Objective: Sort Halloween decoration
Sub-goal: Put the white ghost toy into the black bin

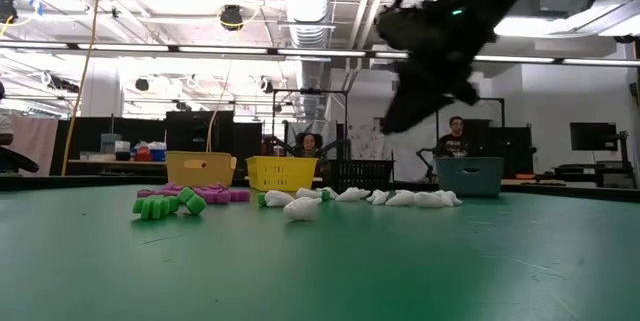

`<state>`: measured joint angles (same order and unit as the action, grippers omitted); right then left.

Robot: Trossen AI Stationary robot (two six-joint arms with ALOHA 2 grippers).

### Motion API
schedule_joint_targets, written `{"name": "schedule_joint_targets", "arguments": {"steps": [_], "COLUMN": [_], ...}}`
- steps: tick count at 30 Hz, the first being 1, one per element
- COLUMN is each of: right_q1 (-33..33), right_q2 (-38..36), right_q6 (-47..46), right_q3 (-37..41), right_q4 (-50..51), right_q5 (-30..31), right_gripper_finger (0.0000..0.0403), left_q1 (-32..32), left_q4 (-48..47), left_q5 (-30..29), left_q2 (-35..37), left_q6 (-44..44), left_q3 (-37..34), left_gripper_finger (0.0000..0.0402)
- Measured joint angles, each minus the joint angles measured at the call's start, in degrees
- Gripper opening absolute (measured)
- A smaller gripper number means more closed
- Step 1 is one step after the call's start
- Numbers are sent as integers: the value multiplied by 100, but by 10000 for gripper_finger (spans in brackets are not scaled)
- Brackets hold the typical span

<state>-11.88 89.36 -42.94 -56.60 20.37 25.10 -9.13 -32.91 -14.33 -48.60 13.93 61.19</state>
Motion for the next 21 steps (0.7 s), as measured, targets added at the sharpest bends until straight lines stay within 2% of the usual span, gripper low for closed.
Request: {"name": "schedule_joint_targets", "arguments": {"steps": [6,13,17,19,21], "right_q1": [765,1657,2008,2039,1937], "right_q2": [-2,-2,-2,-17,-26], "right_q6": [966,1832,2109,2156,2147], "right_q3": [-2,-9,-9,-11,-13], "right_q4": [-970,-2123,-2453,-2468,-2362], "right_q5": [-133,-566,-1333,-1890,-2179], "right_gripper_finger": [8,0,0,3,10], "left_q1": [-2,-4,-4,-4,-4], "left_q4": [62,78,69,70,68], "left_q5": [-2,-7,-173,-292,-446], "left_q2": [0,89,204,292,397], "left_q6": [0,-87,-63,-42,-65], "left_q3": [0,2,2,2,2], "left_gripper_finger": [232,232,232,232,232]}}
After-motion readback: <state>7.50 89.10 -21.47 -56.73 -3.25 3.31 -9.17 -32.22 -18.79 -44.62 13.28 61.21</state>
